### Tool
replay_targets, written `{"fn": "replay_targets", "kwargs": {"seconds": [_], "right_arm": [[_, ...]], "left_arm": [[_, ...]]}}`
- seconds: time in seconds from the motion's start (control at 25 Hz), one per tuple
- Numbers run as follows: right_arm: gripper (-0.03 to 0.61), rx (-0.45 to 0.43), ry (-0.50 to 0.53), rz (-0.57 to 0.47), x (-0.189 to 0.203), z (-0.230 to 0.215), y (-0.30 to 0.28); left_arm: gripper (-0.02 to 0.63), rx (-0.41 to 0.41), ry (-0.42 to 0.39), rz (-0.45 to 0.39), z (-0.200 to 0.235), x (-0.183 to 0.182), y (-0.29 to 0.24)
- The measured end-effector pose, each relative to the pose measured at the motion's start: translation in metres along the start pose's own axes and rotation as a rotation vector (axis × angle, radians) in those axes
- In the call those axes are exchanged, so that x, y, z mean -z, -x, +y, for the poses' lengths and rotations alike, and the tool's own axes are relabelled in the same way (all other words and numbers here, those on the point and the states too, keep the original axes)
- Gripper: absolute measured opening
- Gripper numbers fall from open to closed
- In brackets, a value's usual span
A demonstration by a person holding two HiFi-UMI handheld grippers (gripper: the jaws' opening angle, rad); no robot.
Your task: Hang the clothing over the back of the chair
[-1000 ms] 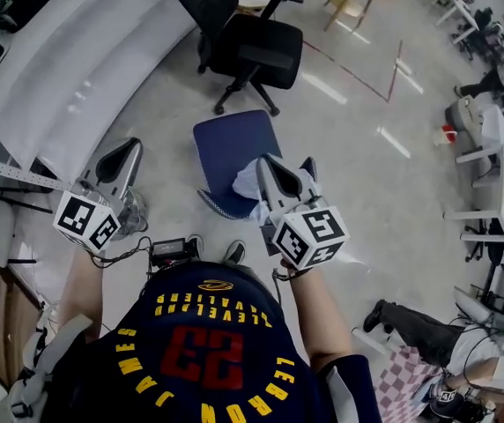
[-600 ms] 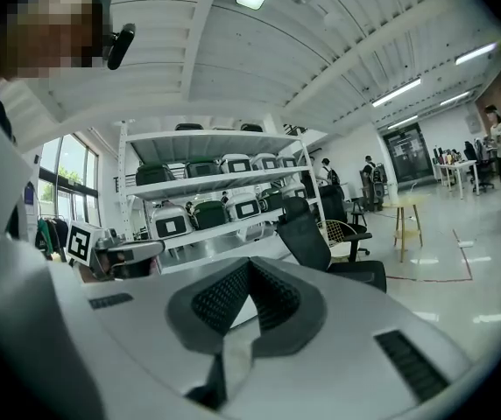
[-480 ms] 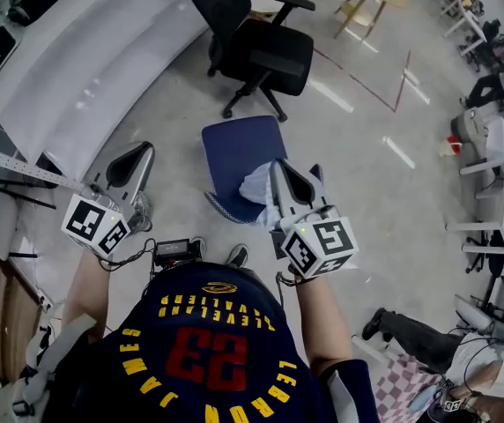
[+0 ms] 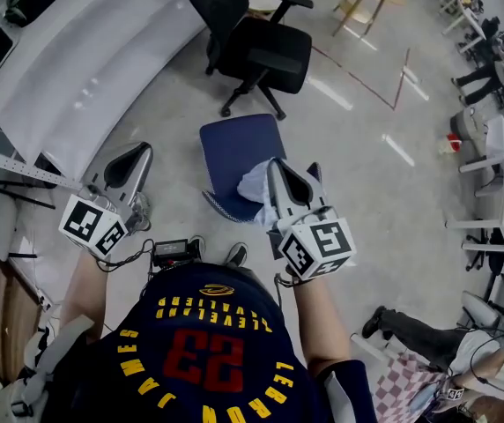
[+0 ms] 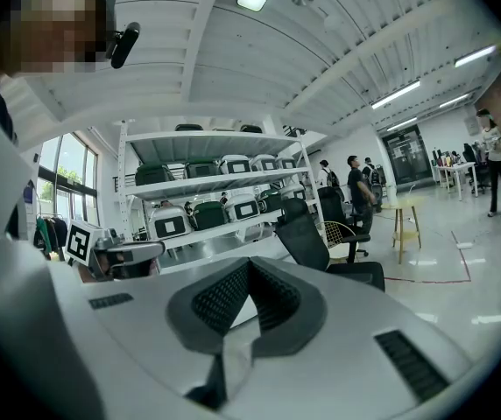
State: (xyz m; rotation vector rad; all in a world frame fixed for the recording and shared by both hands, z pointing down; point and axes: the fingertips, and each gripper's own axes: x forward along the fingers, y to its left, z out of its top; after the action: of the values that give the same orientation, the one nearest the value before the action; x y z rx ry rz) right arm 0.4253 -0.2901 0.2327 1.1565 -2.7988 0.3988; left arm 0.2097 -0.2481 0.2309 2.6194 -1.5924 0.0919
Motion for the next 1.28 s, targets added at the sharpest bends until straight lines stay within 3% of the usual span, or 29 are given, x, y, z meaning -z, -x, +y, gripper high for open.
{"fn": "replay_targets", "kwargs": {"seconds": [1.28], "right_arm": [[0.009, -0.039, 0.010, 0.002, 0.003, 0.020, -0.003]], "left_arm": [[0.014, -0.035, -0.001, 0.014, 0.004, 0.006, 0.025]]}}
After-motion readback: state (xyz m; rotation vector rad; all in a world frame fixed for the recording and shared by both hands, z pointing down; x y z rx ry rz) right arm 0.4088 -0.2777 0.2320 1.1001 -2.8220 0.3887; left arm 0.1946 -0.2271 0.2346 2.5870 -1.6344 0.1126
